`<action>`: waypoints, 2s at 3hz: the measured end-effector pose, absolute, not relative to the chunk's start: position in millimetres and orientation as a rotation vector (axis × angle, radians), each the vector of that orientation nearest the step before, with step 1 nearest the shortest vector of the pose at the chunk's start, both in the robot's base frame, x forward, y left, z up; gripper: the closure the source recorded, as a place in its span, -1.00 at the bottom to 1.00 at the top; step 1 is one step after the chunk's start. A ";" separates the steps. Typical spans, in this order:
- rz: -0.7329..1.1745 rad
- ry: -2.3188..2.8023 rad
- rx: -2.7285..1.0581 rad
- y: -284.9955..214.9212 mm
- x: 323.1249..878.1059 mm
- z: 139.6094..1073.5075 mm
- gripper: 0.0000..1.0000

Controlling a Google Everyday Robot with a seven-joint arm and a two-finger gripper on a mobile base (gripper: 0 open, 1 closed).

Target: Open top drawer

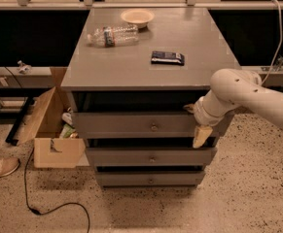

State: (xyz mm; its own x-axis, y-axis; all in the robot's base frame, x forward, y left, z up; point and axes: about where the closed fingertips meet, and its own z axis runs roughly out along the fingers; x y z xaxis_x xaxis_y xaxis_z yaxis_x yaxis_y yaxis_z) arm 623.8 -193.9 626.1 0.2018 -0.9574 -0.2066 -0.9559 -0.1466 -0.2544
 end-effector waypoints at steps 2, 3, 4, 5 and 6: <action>0.026 1.838 -2.141 -199.8 617.4 623.8 0.29; 0.026 1.837 -2.141 -198.0 617.4 631.5 0.91; 0.026 1.837 -2.141 -197.4 617.5 632.3 1.00; 0.035 1.839 -2.124 -197.7 614.4 634.3 1.00; 0.035 1.839 -2.124 -197.2 614.5 634.4 1.00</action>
Offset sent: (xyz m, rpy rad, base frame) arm -0.0411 -0.0573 0.0024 -0.0088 0.0245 -0.1269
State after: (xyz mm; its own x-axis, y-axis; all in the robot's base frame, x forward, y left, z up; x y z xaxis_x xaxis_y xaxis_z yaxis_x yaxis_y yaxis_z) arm 614.5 -197.2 634.4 0.1662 -0.9584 -0.2320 -0.9666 -0.1118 -0.2305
